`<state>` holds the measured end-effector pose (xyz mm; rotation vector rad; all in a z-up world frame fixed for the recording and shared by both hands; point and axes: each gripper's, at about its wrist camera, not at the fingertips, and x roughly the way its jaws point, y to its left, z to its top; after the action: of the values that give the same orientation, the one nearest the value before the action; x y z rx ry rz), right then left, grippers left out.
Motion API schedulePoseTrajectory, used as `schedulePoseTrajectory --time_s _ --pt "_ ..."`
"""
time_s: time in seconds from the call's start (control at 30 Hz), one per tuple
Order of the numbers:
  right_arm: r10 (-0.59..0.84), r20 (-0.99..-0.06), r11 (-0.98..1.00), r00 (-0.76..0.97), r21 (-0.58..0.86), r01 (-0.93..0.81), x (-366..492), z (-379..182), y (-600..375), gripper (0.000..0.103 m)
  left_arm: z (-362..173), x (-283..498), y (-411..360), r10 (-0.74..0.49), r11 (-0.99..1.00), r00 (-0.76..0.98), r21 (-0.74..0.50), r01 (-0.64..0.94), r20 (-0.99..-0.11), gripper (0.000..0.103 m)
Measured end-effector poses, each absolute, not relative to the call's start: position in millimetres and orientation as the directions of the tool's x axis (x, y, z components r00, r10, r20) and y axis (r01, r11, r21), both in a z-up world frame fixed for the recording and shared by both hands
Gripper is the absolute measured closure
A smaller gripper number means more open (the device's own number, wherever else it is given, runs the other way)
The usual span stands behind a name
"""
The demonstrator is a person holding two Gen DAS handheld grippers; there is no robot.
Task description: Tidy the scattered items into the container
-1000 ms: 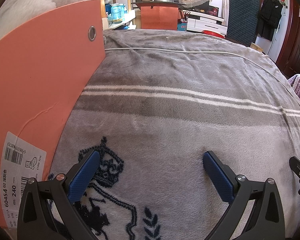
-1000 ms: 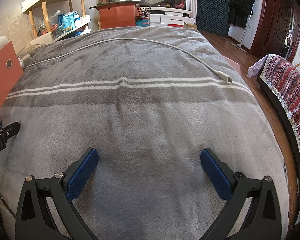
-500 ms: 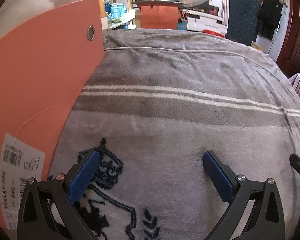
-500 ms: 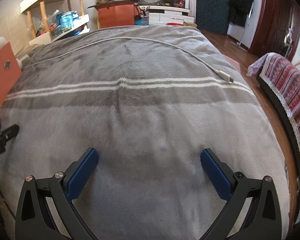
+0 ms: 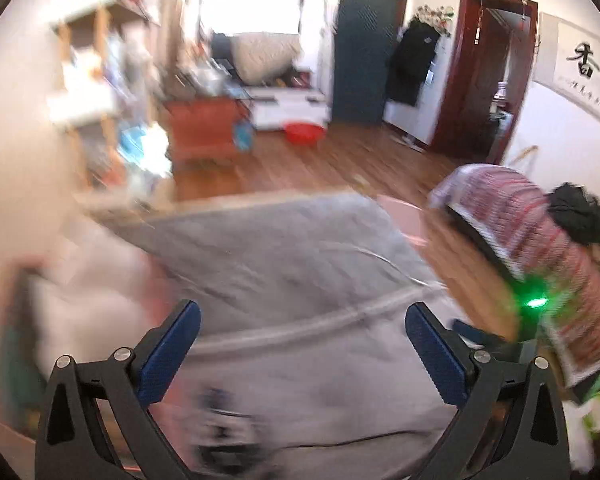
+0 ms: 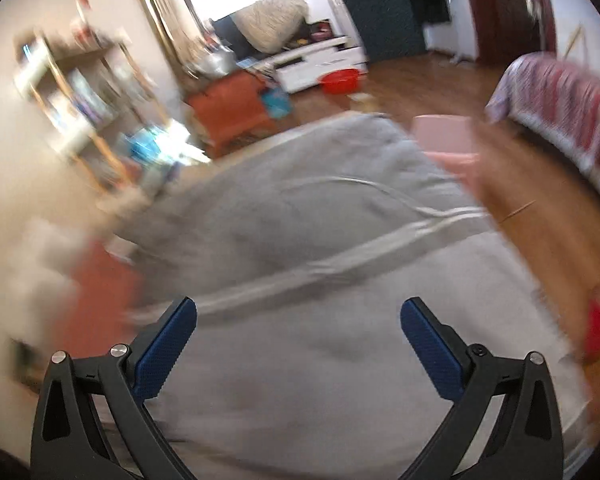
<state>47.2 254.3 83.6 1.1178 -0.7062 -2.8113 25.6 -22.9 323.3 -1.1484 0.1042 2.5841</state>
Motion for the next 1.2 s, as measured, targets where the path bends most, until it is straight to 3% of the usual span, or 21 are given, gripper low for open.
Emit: schedulePoseTrajectory --time_s 0.1,0.27,0.37,0.47,0.6,0.67,0.7,0.77,0.83,0.9,1.03,1.2 --pt "-0.325 -0.608 -0.881 -0.724 0.473 -0.002 38 122 195 0.002 339 18 -112 0.091 -0.975 -0.697 0.08 -0.209 -0.711 0.0" --pt "-0.487 -0.596 -0.851 -0.639 0.488 0.195 -16 159 60 0.005 274 -9 -244 -0.062 -0.998 -0.571 0.063 0.017 -0.819 0.0" --pt "-0.486 -0.641 -0.867 -0.594 0.441 0.232 -60 158 -8 0.006 218 -16 -257 -0.074 -0.997 -0.51 0.048 0.064 -0.857 0.0" --pt "-0.459 -0.718 -0.887 -0.523 0.404 0.224 -105 139 -65 0.006 178 -45 -269 -0.13 -0.991 -0.449 0.118 0.054 -0.884 0.0" --pt "-0.33 -0.85 -0.943 -0.41 0.283 0.172 -158 85 -111 0.002 146 -69 -296 -0.169 -0.982 -0.436 0.188 -0.001 -0.884 0.002" --pt "-0.363 -0.87 -0.931 -0.333 0.326 0.164 -170 48 -112 0.003 140 -80 -311 -0.066 -0.995 -0.432 0.09 -0.036 -0.899 0.009" --pt "-0.402 -0.85 -0.915 -0.342 0.362 0.175 -172 40 -109 0.018 139 -83 -318 -0.018 -0.998 -0.428 0.039 -0.041 -0.904 0.018" --pt "-0.441 -0.823 -0.897 -0.36 0.413 0.155 -171 33 -97 0.029 145 -84 -325 0.026 -0.999 -0.438 -0.009 -0.042 -0.899 0.04" --pt "-0.505 -0.784 -0.861 -0.361 0.488 0.145 -166 33 -78 0.033 158 -77 -318 0.04 -0.998 -0.46 -0.015 -0.059 -0.887 0.067" --pt "-0.584 -0.724 -0.805 -0.368 0.576 0.143 -155 40 -58 0.036 169 -68 -316 0.065 -0.996 -0.465 -0.03 -0.082 -0.883 0.077" --pt "-0.739 -0.55 -0.639 -0.389 0.755 0.148 -110 63 -20 0.036 191 -38 -334 0.161 -0.986 -0.47 -0.158 -0.047 -0.868 0.087" --pt "-0.779 -0.433 -0.557 -0.453 0.81 0.183 -43 113 30 0.036 215 4 -344 0.302 -0.946 -0.456 -0.322 -0.036 -0.837 0.088"
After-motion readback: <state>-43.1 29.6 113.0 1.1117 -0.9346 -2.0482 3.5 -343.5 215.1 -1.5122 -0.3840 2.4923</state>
